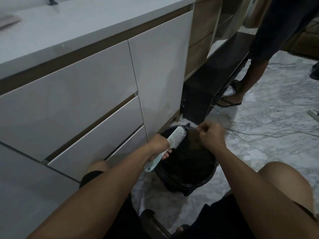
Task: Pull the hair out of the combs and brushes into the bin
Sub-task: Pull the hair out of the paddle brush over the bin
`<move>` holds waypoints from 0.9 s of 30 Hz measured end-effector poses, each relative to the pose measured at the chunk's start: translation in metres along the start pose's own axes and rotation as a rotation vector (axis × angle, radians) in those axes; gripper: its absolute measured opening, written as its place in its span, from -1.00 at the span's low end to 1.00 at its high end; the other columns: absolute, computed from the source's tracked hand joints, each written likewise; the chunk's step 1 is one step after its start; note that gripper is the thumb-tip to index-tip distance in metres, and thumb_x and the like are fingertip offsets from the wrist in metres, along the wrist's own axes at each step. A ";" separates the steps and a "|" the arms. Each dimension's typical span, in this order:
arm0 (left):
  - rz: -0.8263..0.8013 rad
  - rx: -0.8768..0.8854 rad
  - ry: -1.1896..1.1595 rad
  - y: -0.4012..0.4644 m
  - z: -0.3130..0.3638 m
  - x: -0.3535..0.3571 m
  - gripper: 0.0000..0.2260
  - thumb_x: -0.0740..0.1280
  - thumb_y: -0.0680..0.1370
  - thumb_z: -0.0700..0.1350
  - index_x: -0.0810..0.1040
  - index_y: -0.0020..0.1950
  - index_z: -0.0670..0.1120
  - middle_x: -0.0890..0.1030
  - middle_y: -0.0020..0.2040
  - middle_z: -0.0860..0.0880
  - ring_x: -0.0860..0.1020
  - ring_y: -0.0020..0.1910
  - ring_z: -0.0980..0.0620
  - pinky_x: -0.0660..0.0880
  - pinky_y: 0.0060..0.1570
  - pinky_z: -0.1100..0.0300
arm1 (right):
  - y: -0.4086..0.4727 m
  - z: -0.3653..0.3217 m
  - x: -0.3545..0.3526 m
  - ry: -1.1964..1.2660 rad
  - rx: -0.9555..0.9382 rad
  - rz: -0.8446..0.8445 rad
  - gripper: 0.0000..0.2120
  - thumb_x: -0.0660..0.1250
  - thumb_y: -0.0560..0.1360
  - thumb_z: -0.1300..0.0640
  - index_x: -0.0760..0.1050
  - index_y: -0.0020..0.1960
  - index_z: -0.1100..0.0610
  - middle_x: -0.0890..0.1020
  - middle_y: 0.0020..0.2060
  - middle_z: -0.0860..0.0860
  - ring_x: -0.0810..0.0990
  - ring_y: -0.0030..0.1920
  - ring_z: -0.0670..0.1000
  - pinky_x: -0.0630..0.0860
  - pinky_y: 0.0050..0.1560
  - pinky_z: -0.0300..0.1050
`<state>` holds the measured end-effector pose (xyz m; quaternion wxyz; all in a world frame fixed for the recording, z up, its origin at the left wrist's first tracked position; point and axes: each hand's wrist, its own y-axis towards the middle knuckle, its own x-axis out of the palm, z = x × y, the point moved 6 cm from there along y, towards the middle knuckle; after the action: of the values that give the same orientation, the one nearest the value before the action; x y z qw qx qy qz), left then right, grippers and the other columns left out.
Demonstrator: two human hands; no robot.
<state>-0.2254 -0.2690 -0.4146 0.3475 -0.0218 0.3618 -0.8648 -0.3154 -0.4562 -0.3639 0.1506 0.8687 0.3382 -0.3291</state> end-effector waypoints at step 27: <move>0.127 -0.100 0.032 0.025 -0.010 -0.003 -0.67 0.13 0.58 -0.28 0.47 0.29 -0.37 0.54 -0.28 -0.14 0.45 -0.48 0.03 0.36 -0.62 0.29 | 0.006 0.030 0.019 -0.111 0.025 -0.109 -0.80 0.32 0.41 0.37 0.65 -0.25 0.14 0.67 -0.27 0.06 0.60 -0.19 0.04 0.42 -0.16 -0.16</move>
<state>-0.2115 -0.2735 -0.4375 0.3941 -0.0022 0.4105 -0.8223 -0.3149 -0.4657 -0.3988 0.1403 0.8312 0.3721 -0.3885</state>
